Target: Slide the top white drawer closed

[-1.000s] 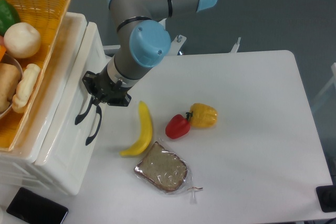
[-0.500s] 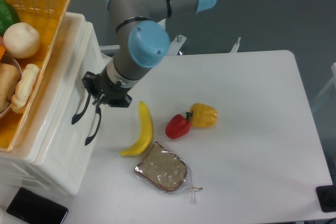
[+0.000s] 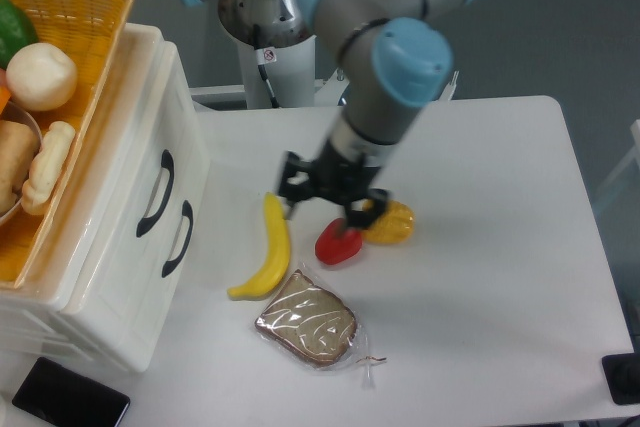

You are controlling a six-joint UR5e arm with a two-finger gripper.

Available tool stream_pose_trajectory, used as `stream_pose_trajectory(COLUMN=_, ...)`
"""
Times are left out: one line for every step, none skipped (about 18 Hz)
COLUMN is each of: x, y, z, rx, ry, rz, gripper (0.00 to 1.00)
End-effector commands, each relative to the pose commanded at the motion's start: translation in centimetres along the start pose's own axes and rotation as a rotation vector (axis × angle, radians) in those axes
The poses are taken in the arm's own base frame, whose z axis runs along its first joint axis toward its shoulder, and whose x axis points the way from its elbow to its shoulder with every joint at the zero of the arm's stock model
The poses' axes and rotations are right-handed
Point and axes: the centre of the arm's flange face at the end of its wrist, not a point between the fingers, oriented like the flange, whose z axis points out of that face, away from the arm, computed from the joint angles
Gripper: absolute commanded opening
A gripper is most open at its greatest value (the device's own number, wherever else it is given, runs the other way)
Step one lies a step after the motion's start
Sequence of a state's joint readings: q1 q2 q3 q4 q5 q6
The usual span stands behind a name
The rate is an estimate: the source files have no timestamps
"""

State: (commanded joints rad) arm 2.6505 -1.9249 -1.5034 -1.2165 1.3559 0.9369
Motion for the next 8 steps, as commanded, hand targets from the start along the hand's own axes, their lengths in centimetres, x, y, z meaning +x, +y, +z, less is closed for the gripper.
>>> stream_pose_trajectory(x=-1.5, y=0.9, z=0.2, rx=-0.021, ry=-0.014, rz=0.039, gripper=1.0)
stream_pose_trajectory(x=-3.3, y=2.3, z=0.3, rx=-0.059, ry=-0.035, rz=0.103, gripper=1.0)
stream_pose_trajectory(x=-5.3, y=3.8, z=0.8, rx=-0.096, ry=-0.041, rz=0.184, gripper=1.0)
stream_pose_trajectory(x=-6.9, y=4.8, z=1.3, rx=-0.119, ry=-0.037, rz=0.285, gripper=1.0)
stream_pose_trajectory(x=-8.1, y=5.4, z=1.8, rx=-0.128, ry=-0.03, rz=0.37, gripper=1.0)
stream_pose_trajectory(x=-9.6, y=6.3, z=2.4, rx=-0.138, ry=-0.026, rz=0.426, gripper=1.0)
stream_pose_trajectory(x=-10.8, y=7.0, z=2.4, rx=-0.161, ry=-0.036, rz=0.458, gripper=1.0)
stream_pose_trajectory(x=-11.6, y=7.5, z=2.4, rx=-0.188, ry=-0.045, rz=0.472, gripper=1.0)
